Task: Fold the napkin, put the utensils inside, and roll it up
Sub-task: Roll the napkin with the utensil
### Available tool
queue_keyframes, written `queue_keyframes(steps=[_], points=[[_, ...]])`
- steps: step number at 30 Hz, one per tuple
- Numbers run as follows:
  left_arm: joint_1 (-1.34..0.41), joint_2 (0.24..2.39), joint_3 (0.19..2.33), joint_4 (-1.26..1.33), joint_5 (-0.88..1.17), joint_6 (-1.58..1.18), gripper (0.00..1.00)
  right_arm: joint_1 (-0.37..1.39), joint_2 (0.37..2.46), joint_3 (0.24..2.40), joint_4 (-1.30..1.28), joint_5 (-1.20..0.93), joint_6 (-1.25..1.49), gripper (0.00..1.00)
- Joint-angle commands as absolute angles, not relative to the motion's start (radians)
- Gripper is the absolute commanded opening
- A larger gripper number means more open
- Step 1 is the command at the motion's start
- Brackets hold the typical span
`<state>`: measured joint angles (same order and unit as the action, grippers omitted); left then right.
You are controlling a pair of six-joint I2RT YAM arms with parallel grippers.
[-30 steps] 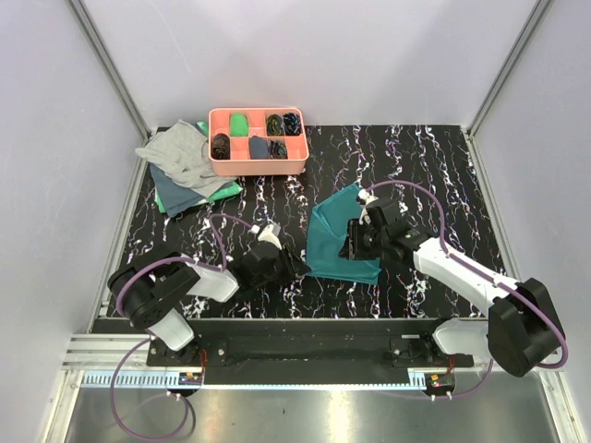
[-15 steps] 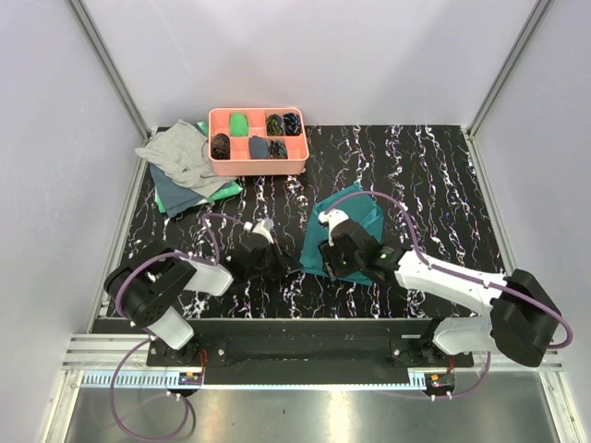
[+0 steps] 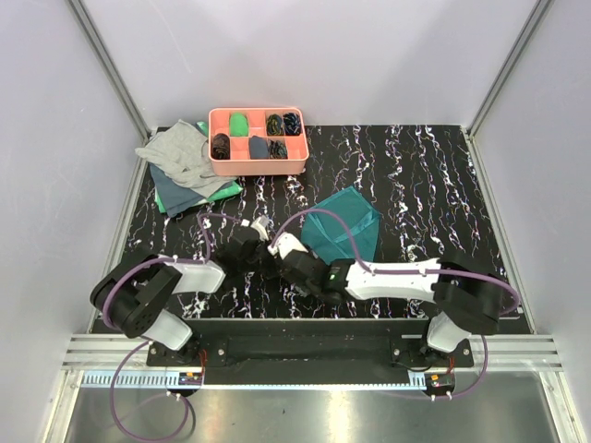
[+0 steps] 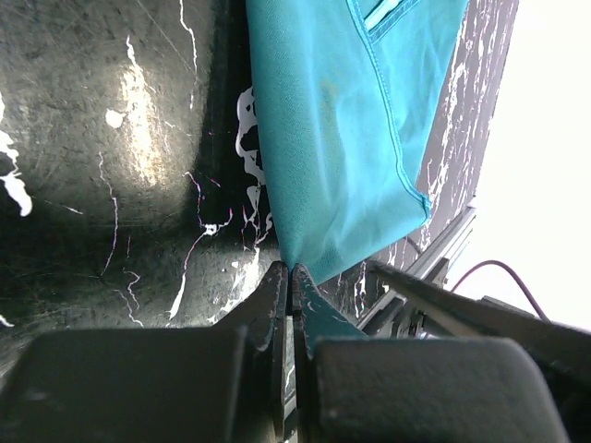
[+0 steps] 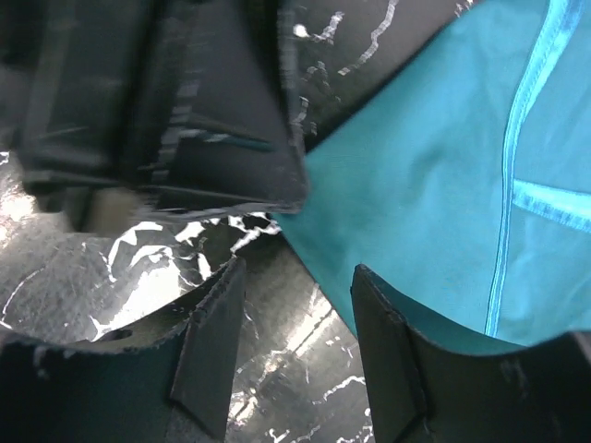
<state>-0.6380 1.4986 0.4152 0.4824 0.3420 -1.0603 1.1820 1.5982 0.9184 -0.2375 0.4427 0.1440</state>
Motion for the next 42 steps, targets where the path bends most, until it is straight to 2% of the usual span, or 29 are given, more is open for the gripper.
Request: queue_keyframes(steps=[1,10,16,24,25,26,28,29,30,31,32,34,35,37,38,42], points=[[-0.615,1.456,0.453,0.466,0.393,-1.026,0.0,1.233,1.652,0.982,-0.189,0.571,0.101,0.58],[-0.578,1.413,0.445,0.416,0.397,-0.999,0.0,1.235,1.759,1.005,-0.248,0.715,0.17,0.59],[-0.56,1.399,0.443,0.402,0.391,-0.994,0.0,1.235,1.761,0.988,-0.29,0.744,0.224,0.51],[-0.545,1.404,0.443,0.402,0.384,-0.991,0.0,1.236,1.735,0.942,-0.287,0.759,0.256,0.46],[-0.545,1.404,0.445,0.4,0.385,-0.989,0.0,1.236,1.739,0.939,-0.284,0.756,0.255,0.44],[-0.545,1.407,0.446,0.4,0.387,-0.986,0.0,1.235,1.741,0.936,-0.275,0.752,0.25,0.35],[-0.542,1.414,0.449,0.4,0.393,-0.982,0.0,1.236,1.746,0.928,-0.261,0.724,0.229,0.27],[-0.541,1.417,0.451,0.405,0.4,-0.98,0.0,1.235,1.749,0.924,-0.25,0.712,0.216,0.2],[-0.541,1.419,0.451,0.406,0.405,-0.976,0.0,1.236,1.747,0.922,-0.247,0.704,0.21,0.17],[-0.54,1.423,0.451,0.411,0.408,-0.974,0.02,1.236,1.747,0.92,-0.235,0.695,0.203,0.14],[-0.538,1.427,0.449,0.416,0.417,-0.974,0.11,1.235,1.746,0.919,-0.232,0.671,0.184,0.1],[-0.528,1.427,0.439,0.436,0.428,-0.974,0.18,1.23,1.75,0.922,-0.229,0.641,0.167,0.08],[-0.522,1.424,0.434,0.44,0.437,-0.976,0.34,1.223,1.75,0.928,-0.232,0.593,0.149,0.06],[-0.5,1.408,0.416,0.452,0.443,-0.976,0.39,1.215,1.743,0.933,-0.235,0.536,0.132,0.01],[-0.482,1.399,0.41,0.453,0.448,-0.974,0.46,1.2,1.741,0.936,-0.241,0.476,0.13,0.0],[-0.448,1.321,0.377,0.401,0.416,-0.927,0.63,1.143,1.695,0.966,-0.311,0.293,0.127,0.0]])
